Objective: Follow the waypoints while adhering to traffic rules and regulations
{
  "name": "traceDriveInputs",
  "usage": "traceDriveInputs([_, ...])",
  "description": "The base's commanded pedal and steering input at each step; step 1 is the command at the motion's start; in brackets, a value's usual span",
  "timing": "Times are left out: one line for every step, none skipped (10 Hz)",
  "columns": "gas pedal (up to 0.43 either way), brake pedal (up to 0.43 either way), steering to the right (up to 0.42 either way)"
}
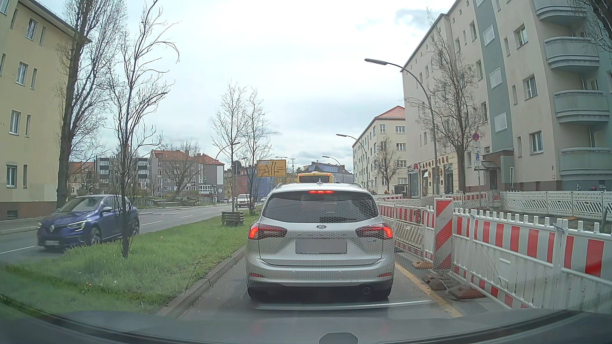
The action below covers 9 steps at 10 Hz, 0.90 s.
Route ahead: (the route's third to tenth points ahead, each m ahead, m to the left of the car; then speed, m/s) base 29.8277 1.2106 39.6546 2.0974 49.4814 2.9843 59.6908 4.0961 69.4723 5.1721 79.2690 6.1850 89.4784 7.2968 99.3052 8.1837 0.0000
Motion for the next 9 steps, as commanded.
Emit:
traceDriveInputs([0.0,0.384,0.0])
traceDriveInputs([0.0,0.39,0.0])
traceDriveInputs([0.0,0.39,0.0])
traceDriveInputs([0.0,0.39,0.0])
traceDriveInputs([0.0,0.39,0.0])
traceDriveInputs([0.0,0.384,0.0])
traceDriveInputs([0.0,0.39,0.0])
traceDriveInputs([0.0,0.39,0.0])
traceDriveInputs([0.0,0.384,0.0])
